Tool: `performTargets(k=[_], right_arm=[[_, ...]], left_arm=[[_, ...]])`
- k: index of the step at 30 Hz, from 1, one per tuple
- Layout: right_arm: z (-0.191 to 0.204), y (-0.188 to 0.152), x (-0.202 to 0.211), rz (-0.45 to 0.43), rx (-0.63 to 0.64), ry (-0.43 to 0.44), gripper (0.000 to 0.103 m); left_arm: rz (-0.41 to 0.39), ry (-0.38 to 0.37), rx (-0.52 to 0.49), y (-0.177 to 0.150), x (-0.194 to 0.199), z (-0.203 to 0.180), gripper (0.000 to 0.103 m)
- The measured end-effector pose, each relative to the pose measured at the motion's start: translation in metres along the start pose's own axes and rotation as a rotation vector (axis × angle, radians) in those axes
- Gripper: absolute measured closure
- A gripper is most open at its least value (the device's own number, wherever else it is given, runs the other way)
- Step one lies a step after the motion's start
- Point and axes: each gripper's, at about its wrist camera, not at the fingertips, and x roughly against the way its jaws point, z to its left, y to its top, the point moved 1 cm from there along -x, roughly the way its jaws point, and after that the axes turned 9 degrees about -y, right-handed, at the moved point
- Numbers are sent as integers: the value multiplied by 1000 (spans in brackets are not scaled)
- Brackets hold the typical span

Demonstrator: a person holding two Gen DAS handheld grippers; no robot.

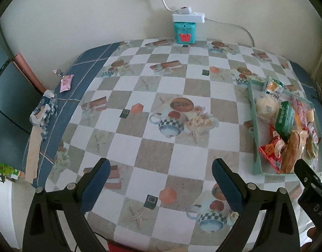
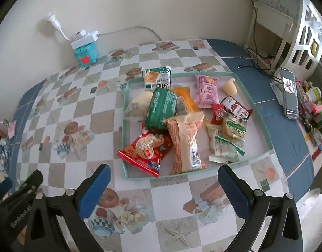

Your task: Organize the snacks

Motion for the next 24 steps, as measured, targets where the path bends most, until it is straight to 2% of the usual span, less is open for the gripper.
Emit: performTargets(k=[11, 24], right_arm=[[8, -4, -6, -14, 67, -57, 0], [12, -3, -11, -4, 81, -66, 0]], left_arm=[[71, 21, 34, -3, -13, 12, 5], [98, 4, 41, -2, -17, 15, 5]])
